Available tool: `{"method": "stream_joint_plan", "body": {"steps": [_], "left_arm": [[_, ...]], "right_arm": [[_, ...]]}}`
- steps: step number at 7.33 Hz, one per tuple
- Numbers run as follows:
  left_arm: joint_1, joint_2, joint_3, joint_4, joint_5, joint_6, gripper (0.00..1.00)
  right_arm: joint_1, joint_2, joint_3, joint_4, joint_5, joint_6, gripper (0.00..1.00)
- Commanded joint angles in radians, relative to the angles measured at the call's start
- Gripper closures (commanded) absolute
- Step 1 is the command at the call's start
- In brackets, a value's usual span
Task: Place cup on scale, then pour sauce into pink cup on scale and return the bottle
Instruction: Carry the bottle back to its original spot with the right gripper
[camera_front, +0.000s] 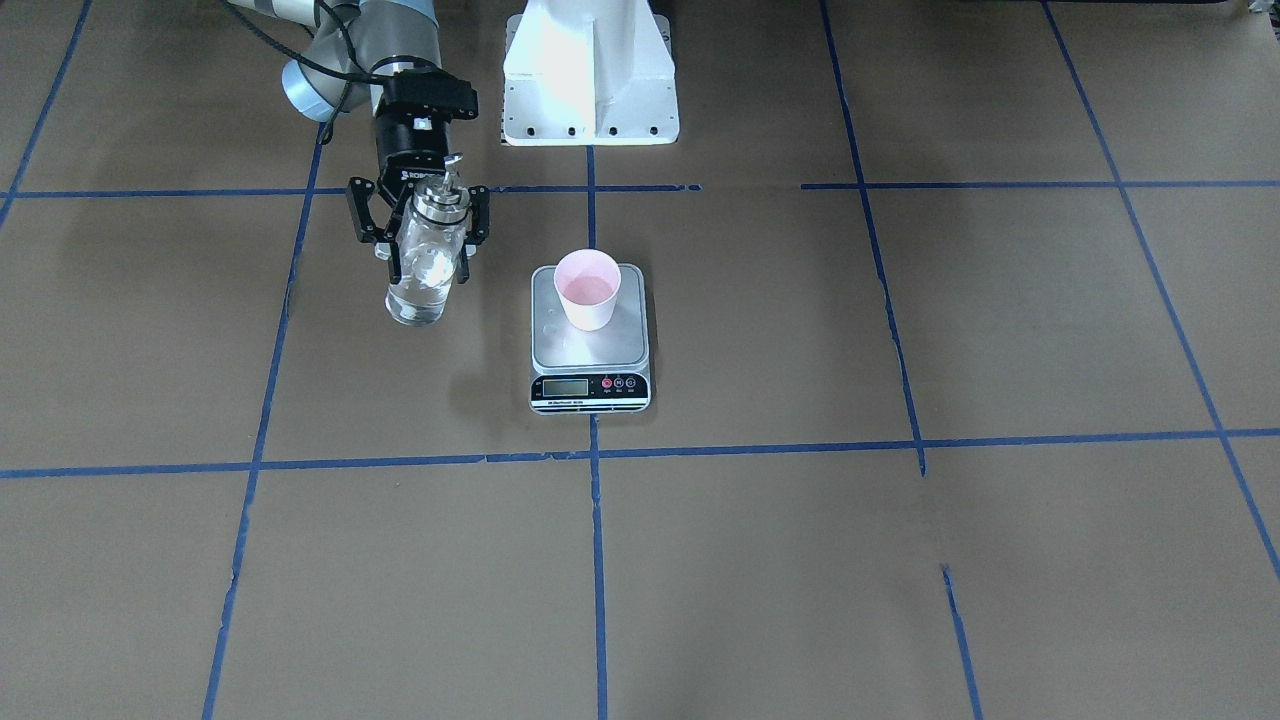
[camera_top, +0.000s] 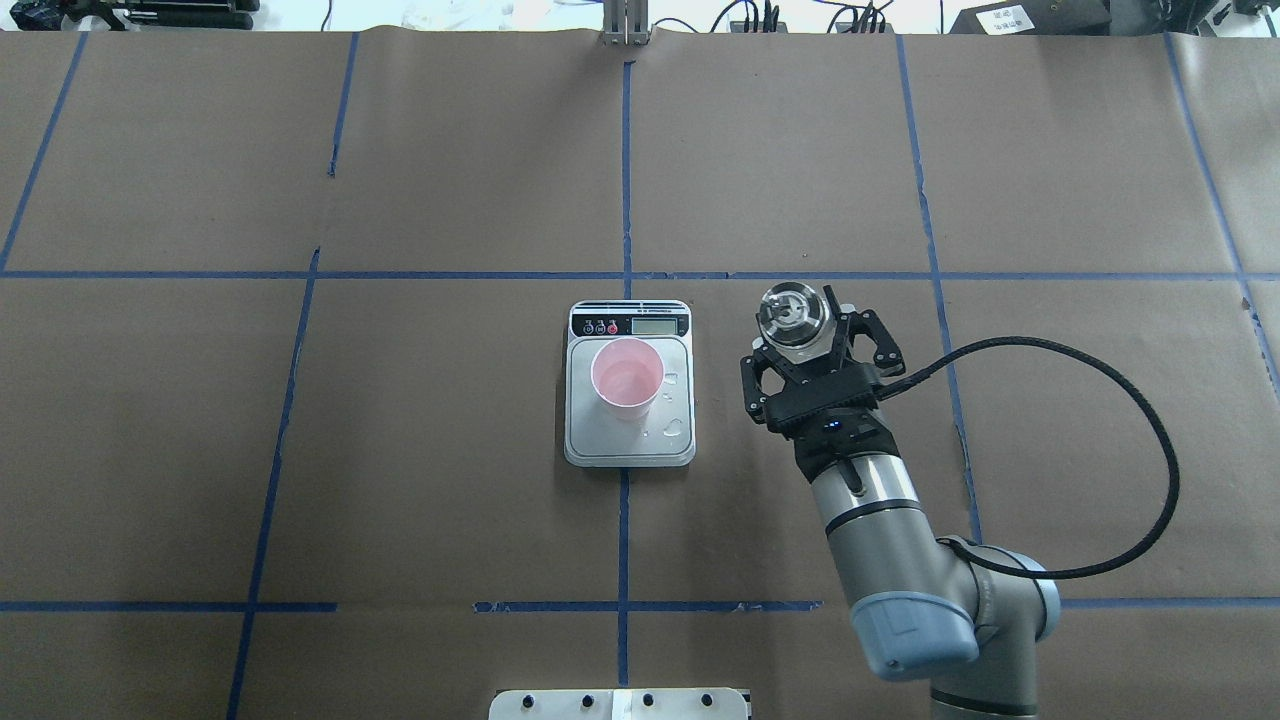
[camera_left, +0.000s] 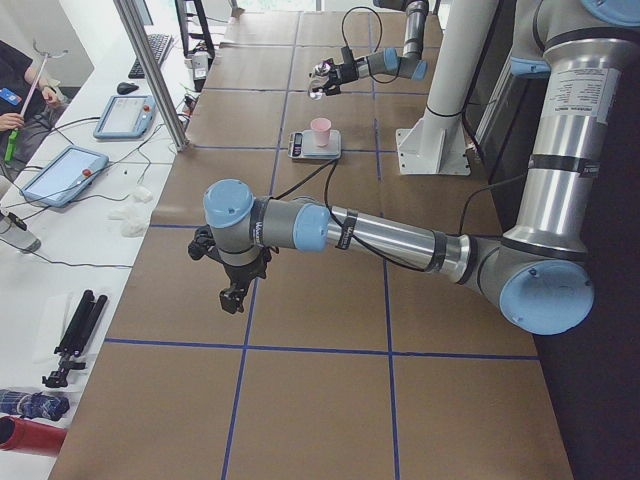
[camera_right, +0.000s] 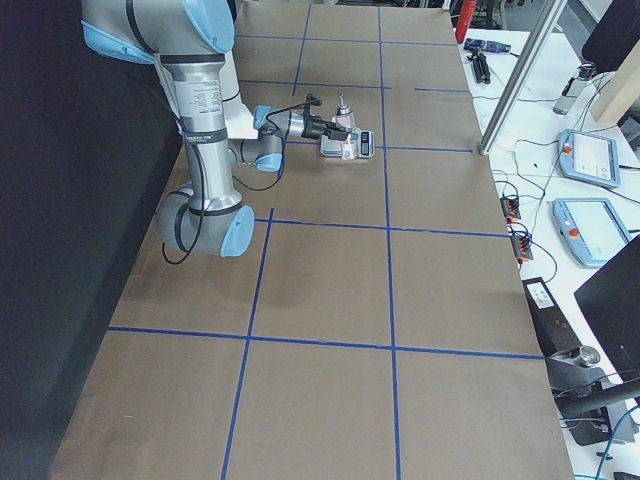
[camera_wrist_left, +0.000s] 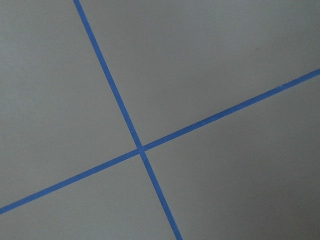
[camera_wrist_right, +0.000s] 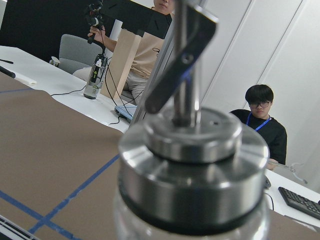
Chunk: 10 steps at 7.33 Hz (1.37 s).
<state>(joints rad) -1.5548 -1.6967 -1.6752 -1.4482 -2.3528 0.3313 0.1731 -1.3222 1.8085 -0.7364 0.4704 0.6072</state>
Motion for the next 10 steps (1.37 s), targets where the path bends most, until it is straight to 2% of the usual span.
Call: {"method": "stream_joint_plan", "body": {"steps": [1,2,3,5,8,10], "left_arm": [[-0.001,-0.001,-0.001,0.000,0.016,0.000,0.00],[-0.001,-0.006,-0.001,0.000,0.030,0.002,0.00],[-0.002,-0.008,-0.004,0.000,0.030,0.000,0.00],[-0.002,-0.005,-0.015,0.000,0.030,0.000,0.00],[-0.002,-0.006,-0.015,0.000,0.038,0.002,0.00],[-0.002,-0.006,-0.015,0.000,0.038,0.002,0.00]], "right_arm": [[0.041,-0.153,0.075,-0.001,0.153,0.302,1.00],[0.095,-0.225,0.122,-0.001,0.291,0.489,1.00],[0.120,-0.294,0.142,0.000,0.318,0.544,1.00],[0.144,-0.313,0.129,0.000,0.312,0.589,1.00],[0.160,-0.311,0.039,-0.001,0.286,0.589,1.00],[0.160,-0.315,0.032,-0.001,0.292,0.588,1.00]]}}
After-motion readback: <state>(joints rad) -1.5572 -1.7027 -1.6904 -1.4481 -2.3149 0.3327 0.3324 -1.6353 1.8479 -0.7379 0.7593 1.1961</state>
